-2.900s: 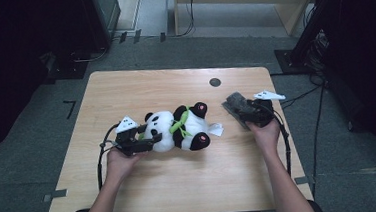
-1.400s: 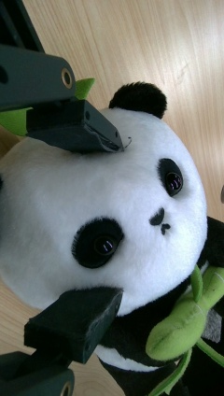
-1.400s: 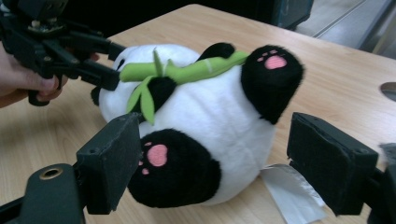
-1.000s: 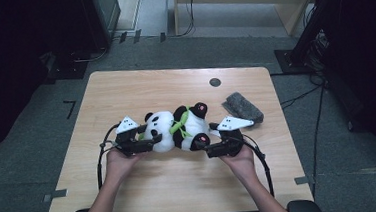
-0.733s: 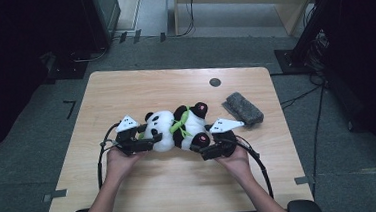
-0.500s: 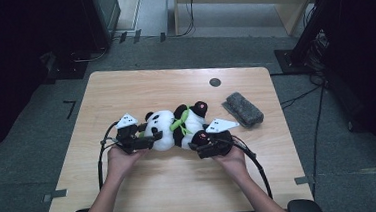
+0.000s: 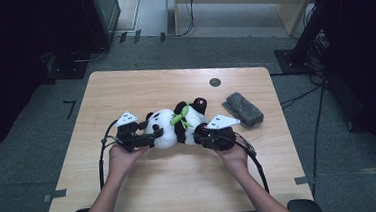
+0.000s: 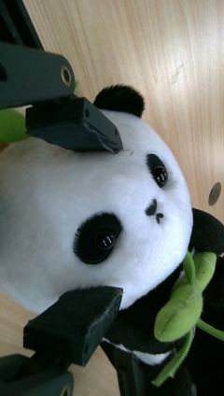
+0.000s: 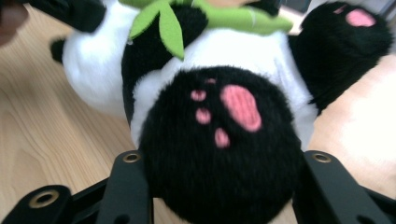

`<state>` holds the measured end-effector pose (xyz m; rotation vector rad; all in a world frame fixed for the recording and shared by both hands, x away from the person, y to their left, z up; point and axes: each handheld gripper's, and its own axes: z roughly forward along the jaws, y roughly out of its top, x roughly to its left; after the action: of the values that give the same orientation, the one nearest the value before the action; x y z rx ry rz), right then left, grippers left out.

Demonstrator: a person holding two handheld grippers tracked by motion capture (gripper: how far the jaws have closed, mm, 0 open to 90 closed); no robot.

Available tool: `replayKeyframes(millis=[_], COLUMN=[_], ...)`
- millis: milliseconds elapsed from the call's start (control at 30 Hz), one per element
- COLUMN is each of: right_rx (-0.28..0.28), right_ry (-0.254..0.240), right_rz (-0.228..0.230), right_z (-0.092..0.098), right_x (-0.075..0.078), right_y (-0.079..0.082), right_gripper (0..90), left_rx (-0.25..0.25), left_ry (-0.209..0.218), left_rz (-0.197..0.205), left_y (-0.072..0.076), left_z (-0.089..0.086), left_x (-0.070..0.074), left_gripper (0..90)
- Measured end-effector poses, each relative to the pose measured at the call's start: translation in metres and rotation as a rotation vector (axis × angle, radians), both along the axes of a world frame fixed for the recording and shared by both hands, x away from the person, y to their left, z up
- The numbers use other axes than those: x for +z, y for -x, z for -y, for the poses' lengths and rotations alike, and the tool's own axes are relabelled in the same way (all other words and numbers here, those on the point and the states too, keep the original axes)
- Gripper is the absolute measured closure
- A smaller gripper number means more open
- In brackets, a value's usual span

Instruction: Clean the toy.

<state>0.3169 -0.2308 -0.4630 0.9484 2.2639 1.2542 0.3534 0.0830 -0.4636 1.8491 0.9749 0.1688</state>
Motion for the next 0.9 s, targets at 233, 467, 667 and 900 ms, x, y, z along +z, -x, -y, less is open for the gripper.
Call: replayKeyframes(millis=[233, 467, 667, 900], right_rx=[-0.024, -0.085, -0.113, -0.081], right_ry=[-0.059, -0.075, -0.119, -0.200], right_rz=[-0.047, -0.078, -0.101, -0.110], right_z=[0.014, 0.030, 0.042, 0.042], right_x=[0.019, 0.031, 0.039, 0.055], right_y=[-0.001, -0.002, -0.004, 0.001], right_gripper=[56.8, 57.0, 56.9, 56.9], left_rx=[-0.022, -0.098, -0.135, -0.163], left_ry=[-0.024, -0.046, -0.035, -0.036], left_rz=[0.082, 0.136, 0.115, 0.142], left_y=[0.009, 0.020, 0.021, 0.022], left_z=[-0.011, -0.005, 0.000, 0.009], left_x=[0.011, 0.010, 0.002, -0.004], left_gripper=[22.4, 23.8, 23.6, 16.9])
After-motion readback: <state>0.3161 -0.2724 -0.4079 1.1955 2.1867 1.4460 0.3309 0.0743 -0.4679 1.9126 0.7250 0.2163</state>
